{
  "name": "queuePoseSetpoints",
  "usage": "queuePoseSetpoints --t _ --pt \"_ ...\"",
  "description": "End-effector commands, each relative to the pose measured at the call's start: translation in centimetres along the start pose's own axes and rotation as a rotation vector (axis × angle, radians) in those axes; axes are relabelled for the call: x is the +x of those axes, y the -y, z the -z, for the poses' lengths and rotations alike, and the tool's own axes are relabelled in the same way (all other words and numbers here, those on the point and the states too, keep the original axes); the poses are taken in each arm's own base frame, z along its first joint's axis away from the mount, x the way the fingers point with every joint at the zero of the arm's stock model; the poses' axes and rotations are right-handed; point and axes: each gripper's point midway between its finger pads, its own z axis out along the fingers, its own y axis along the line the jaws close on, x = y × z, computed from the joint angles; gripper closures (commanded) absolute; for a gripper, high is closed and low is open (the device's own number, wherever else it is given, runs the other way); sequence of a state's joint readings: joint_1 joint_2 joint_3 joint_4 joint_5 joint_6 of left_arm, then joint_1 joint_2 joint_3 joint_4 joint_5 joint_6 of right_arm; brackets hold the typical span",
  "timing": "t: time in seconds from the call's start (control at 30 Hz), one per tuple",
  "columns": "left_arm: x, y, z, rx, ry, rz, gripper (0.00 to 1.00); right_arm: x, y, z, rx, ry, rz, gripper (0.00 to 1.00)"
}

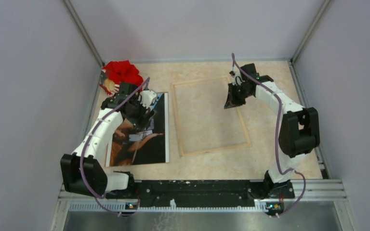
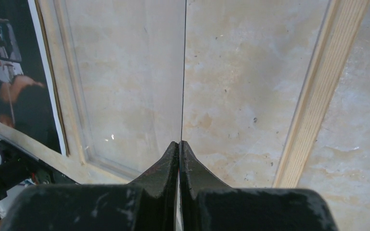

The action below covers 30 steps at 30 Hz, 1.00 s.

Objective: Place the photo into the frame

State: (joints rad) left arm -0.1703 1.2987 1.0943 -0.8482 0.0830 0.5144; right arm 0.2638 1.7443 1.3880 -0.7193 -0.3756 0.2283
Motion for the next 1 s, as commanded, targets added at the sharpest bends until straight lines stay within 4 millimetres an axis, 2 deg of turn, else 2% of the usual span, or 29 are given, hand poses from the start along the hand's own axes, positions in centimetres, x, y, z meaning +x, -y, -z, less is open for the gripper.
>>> queuePoseSetpoints --t 0.0,0.37,0.67,0.97 --pt "-0.8 0.0 0.9 0.001 0.024 0.002 0.05 -1.8 0.1 1.3 0.013 0.085 0.012 1.0" --pt "-0.8 -0.1 0.9 0.0 0.021 -0.001 0.05 -2.0 1.0 1.3 0.044 0.114 -0.003 1.0" --pt "-0.9 -0.1 0.9 0.002 0.015 -0.006 0.05 -2.4 1.8 2.3 0.061 0.152 -0.027 1.0" --pt "-1.0 -0.1 0.8 0.006 0.017 -0.005 0.05 -2.3 1.0 2.1 0.011 0.137 -0.017 1.0"
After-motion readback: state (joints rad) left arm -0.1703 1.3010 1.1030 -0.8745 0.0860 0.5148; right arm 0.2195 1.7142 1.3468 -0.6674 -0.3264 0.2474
